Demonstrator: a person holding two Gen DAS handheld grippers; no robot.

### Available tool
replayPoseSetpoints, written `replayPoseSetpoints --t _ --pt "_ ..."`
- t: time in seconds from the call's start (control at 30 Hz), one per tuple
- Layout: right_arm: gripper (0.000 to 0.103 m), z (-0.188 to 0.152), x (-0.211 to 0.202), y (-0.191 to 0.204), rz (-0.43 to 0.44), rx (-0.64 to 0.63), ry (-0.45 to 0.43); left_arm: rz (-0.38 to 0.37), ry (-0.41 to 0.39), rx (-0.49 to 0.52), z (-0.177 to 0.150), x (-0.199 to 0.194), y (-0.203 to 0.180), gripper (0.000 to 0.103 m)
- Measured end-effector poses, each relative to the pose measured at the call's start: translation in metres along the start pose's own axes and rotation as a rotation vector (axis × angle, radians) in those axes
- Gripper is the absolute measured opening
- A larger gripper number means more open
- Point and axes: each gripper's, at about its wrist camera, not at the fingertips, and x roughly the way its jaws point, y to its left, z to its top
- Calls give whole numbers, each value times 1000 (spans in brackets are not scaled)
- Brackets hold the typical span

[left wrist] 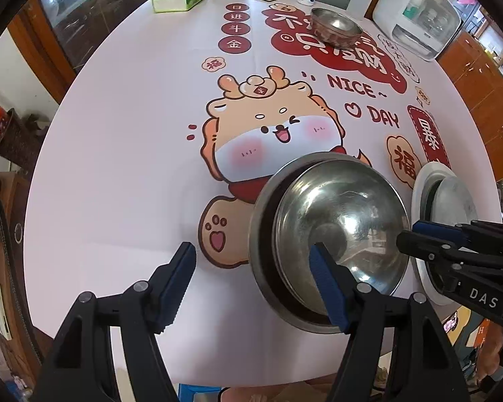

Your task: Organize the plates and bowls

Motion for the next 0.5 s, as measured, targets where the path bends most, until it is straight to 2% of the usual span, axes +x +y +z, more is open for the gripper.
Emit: replayPoseSetpoints --t 0.23,0.5 --pt "27 -7 -11 3 13 -16 -18 3 -16 -2 -4 -9 -6 69" --pt "27 -23 -46 -6 39 -38 -83 15 -65 -12 -8 -39 -27 73"
